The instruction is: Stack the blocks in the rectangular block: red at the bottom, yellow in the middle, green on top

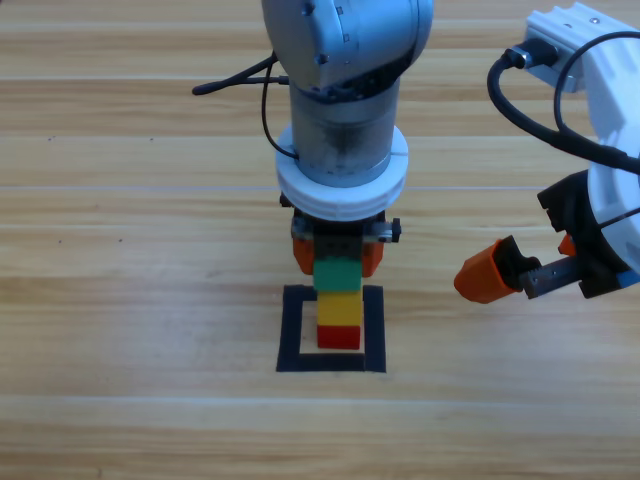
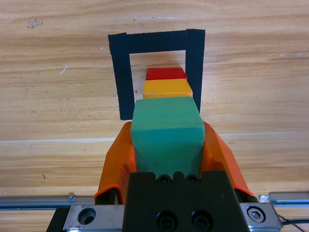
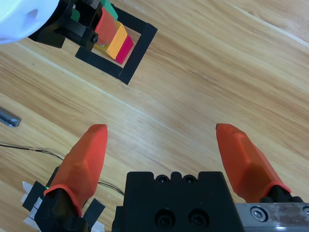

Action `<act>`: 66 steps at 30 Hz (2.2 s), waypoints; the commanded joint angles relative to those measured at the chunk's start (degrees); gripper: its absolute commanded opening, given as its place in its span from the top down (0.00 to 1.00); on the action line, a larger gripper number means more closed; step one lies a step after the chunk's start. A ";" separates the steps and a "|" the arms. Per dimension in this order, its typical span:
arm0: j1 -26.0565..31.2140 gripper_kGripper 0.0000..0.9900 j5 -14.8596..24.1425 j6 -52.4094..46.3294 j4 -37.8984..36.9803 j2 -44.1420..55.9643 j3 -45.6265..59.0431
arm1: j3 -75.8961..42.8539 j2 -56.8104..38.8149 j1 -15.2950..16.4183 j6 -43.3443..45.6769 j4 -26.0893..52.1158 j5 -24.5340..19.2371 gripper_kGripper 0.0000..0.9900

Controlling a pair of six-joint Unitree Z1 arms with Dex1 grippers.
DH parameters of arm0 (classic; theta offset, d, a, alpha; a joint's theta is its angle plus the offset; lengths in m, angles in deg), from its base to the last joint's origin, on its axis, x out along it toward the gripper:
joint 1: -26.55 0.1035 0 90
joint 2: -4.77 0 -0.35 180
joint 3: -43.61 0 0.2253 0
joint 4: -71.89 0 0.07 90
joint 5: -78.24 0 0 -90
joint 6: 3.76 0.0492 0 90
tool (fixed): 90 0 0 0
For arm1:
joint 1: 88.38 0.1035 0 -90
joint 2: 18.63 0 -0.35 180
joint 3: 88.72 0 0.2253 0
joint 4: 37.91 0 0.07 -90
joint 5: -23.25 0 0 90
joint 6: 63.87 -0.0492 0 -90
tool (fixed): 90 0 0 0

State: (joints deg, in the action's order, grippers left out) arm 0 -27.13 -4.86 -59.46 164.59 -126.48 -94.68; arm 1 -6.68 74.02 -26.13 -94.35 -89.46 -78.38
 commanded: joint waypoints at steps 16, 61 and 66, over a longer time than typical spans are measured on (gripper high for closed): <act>-1.86 1.00 -0.31 -0.99 -0.44 -3.14 0.07 | -1.65 2.89 -1.43 0.16 -1.07 -0.33 0.00; -2.48 0.26 0.13 -1.43 -0.53 -3.66 -0.81 | -1.56 2.89 -1.43 0.16 -1.07 -0.24 0.00; -2.92 0.01 0.13 -1.51 -0.61 -3.49 -0.90 | -1.39 2.63 -1.43 0.07 -1.07 -0.24 0.00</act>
State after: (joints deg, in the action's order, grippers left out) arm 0 -28.14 -4.86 -60.53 164.56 -127.70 -95.66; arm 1 -6.76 74.02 -26.13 -94.35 -89.46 -78.38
